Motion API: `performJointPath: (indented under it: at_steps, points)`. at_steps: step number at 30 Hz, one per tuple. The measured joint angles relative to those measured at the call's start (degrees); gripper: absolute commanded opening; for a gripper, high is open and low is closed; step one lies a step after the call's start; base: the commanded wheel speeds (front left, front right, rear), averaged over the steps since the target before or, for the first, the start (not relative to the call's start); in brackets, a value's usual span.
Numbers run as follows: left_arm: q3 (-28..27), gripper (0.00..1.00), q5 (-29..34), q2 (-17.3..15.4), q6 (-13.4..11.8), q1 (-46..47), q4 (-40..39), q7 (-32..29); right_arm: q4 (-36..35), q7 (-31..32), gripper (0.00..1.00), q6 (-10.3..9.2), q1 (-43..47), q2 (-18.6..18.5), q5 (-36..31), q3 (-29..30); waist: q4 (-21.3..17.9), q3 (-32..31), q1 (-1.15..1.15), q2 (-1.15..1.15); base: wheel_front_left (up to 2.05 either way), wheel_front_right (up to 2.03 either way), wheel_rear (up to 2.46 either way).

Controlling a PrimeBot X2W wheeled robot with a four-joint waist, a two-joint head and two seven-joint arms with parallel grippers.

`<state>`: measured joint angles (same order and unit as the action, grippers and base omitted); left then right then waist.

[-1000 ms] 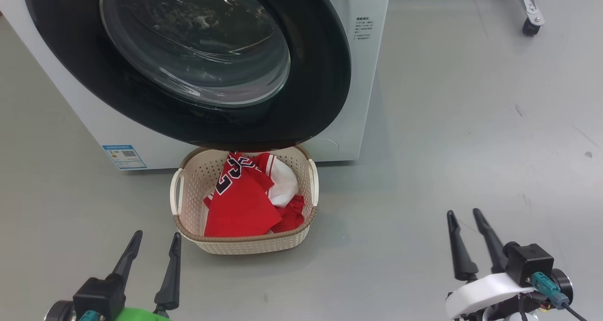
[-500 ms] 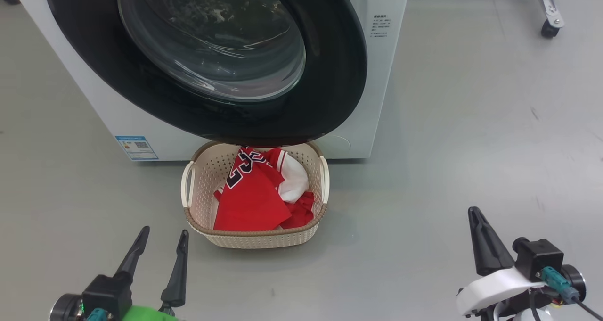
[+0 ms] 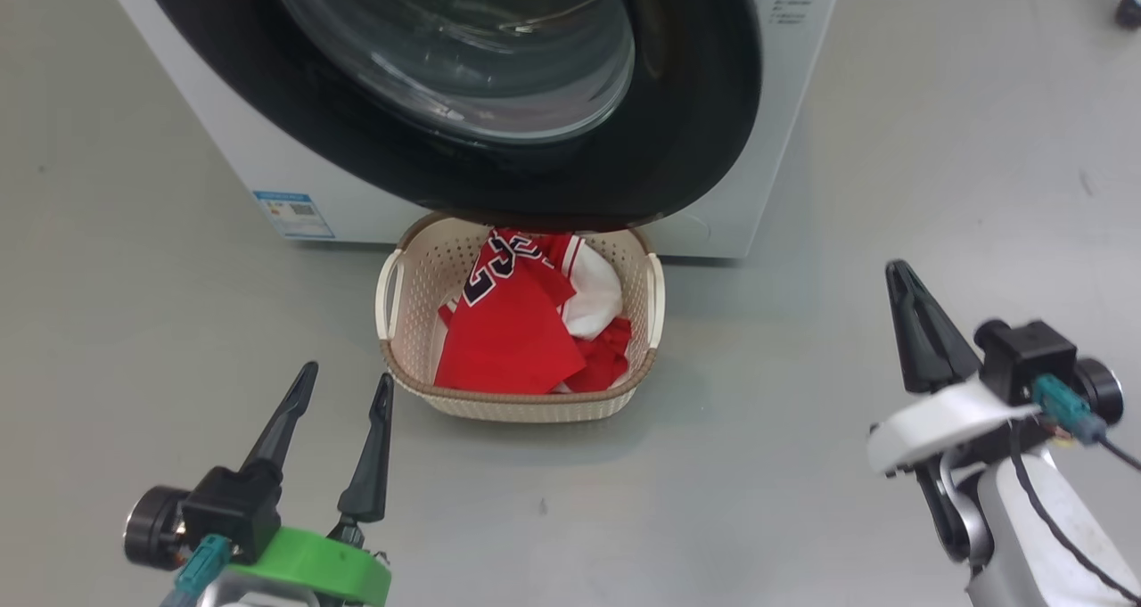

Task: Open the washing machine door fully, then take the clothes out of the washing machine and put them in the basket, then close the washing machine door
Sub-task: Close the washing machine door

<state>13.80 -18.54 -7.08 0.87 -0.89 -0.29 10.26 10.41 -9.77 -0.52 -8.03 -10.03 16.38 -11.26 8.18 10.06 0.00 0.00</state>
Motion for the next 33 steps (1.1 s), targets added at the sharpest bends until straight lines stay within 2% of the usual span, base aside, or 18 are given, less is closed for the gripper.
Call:
performJointPath:
  at_steps: [13, 24, 33]
  points:
    - [1.67, 1.0, 0.42, 1.77, 0.73, 6.32, -0.25, 1.25, 1.46, 2.81, 0.0, 2.97, -16.3, 1.29, -2.2, -4.02, 4.66, 7.47, 0.0, 0.0, 0.0, 0.0, 0.0]
    - [2.81, 1.0, 0.51, 2.91, 1.2, 10.96, 0.96, 2.45, 7.86, 3.85, 0.0, 3.43, -25.51, 1.99, -2.67, -3.99, 7.33, 13.32, 0.0, 0.0, 0.0, 0.0, 0.0]
    - [3.13, 1.0, 0.51, 3.43, 1.2, 12.54, 3.34, 3.0, 13.82, 2.91, 0.0, 3.43, -29.11, 2.0, -2.66, -3.26, 8.13, 14.93, 0.0, 0.0, 0.0, 0.0, 0.0]
